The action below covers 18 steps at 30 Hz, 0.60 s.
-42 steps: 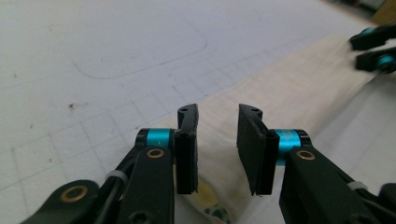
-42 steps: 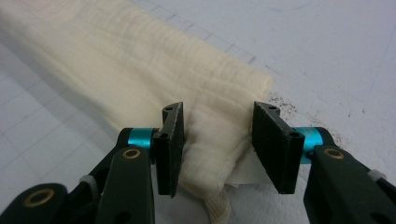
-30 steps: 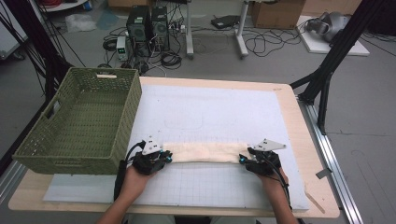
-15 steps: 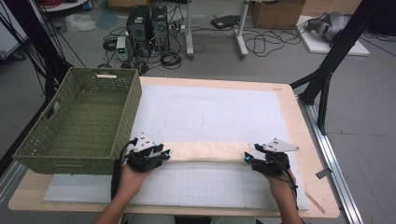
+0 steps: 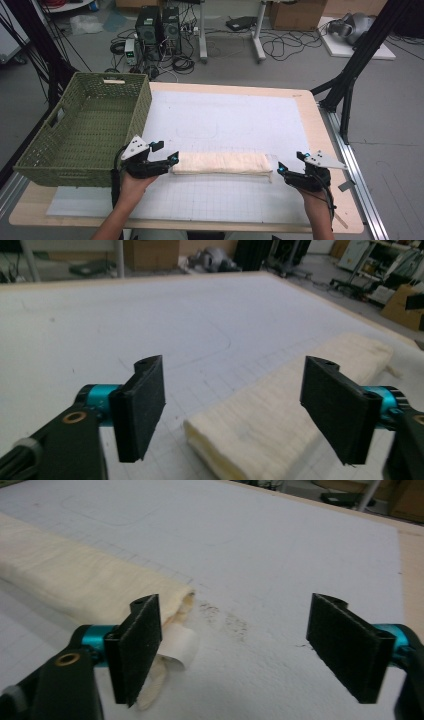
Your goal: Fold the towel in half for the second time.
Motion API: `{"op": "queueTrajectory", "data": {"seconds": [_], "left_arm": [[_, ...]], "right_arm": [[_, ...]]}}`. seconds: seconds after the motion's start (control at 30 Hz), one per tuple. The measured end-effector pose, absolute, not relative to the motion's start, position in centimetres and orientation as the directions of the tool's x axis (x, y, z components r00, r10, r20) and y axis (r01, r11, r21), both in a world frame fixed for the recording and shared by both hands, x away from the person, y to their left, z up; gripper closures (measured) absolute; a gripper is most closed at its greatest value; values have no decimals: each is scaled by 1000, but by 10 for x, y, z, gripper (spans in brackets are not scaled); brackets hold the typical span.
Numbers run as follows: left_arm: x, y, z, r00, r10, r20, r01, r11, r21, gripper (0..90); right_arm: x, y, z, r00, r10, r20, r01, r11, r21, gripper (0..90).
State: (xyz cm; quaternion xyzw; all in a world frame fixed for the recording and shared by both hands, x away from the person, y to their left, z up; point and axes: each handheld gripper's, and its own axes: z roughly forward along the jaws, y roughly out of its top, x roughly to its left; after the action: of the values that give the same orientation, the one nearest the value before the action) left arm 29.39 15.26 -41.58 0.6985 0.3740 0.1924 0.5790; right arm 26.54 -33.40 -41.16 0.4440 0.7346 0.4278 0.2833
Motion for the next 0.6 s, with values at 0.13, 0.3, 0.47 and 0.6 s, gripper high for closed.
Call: {"op": "queueTrajectory", "data": {"seconds": [0.13,0.3,0.47,0.6], "left_arm": [[293,154,-415,642,747,-170,296,-37,955,189],[293,156,-416,641,747,-177,302,-33,953,188],[293,156,-417,637,751,-175,312,-43,949,188],[295,157,-419,631,753,-184,325,-41,945,189]], "right_arm": [[265,-337,-411,-438,899,-22,407,220,887,199],[268,-337,-410,-440,898,-19,387,208,898,129],[267,-338,-410,-450,893,-12,383,205,901,123],[269,-339,-411,-446,895,-6,392,202,897,123]]}}
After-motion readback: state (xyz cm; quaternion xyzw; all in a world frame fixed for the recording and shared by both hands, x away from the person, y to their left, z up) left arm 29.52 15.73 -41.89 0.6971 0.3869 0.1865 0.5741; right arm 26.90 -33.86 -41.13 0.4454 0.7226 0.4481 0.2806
